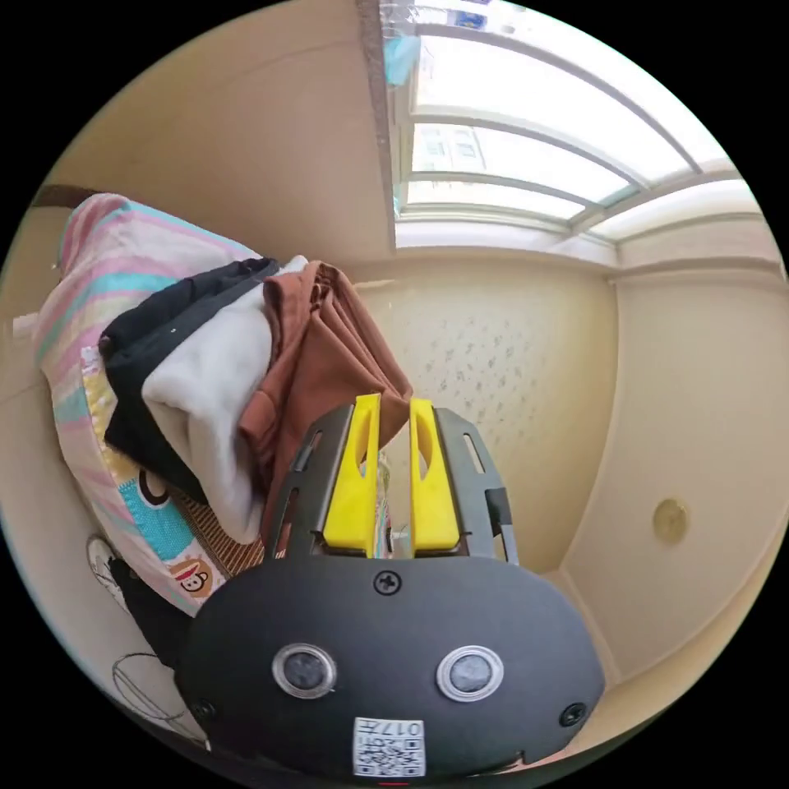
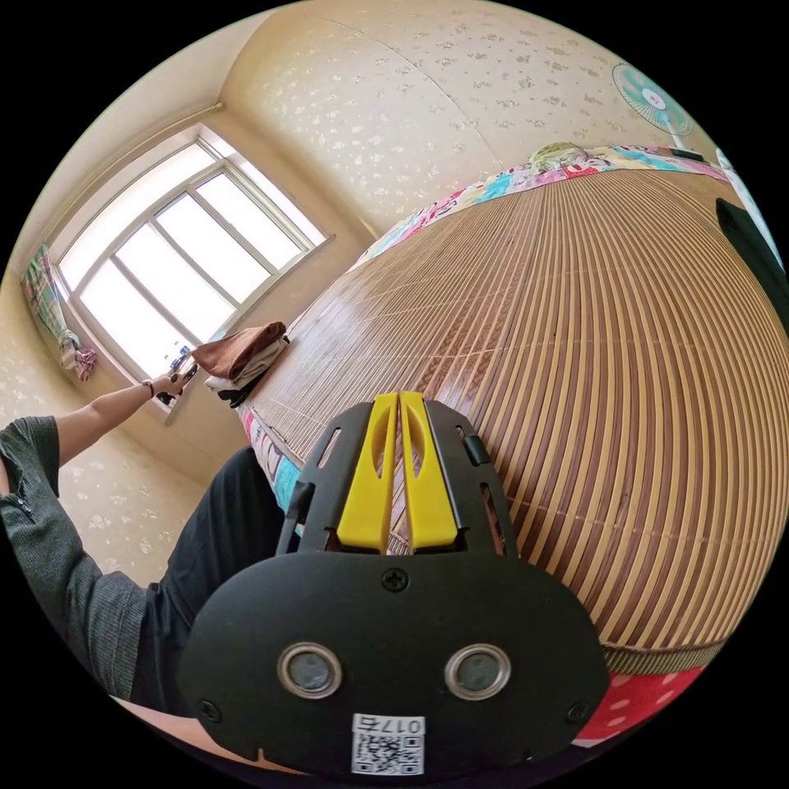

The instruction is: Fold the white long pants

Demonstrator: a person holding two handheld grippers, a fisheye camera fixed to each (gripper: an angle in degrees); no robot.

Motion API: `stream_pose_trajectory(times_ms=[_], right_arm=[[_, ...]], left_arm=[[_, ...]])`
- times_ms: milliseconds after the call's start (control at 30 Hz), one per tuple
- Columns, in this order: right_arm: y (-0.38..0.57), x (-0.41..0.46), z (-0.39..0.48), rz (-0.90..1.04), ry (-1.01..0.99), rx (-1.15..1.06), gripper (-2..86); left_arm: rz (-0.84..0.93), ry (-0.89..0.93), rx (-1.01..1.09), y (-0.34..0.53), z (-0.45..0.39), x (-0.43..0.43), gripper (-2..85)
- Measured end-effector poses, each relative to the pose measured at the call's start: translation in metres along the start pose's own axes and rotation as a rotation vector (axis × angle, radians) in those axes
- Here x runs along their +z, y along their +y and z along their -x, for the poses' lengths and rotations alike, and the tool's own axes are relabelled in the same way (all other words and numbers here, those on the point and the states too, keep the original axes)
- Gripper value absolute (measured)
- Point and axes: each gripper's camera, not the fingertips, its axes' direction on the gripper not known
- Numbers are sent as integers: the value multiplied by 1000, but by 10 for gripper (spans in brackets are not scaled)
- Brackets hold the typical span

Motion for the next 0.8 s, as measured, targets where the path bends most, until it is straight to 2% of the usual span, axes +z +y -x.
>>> stream_pose_trajectory(times_ms=[67,167,333,467,600,667,700,733,800], right_arm=[[1,-3,-3,-1,-3,-2,5],[2,-7,-10,-2,-15,-2,5],[3,-14,-20,-7,-23,-2,5],[2,-20,-30,-8,-33,4,5],[1,-25,-42,-10,-61,14,5],[0,-27,-47,-11,-73,17,5],[0,-28,-50,-12,-76,15,5],[-1,-29,-51,-13,-77,13,5],[-2,-31,-56,-14,-82,8,6]], left_arm=[[228,-78,151,14,-39,73,62],[473,-55,273,62,-65,180,58],[836,26,296,194,-51,350,51],[1138,214,242,344,-17,441,22],[1427,337,185,481,16,462,-6],[1633,501,103,567,26,455,-8],[1679,495,109,585,27,451,-8],[1750,465,185,616,22,440,-8],[1776,409,363,640,9,421,-6]])
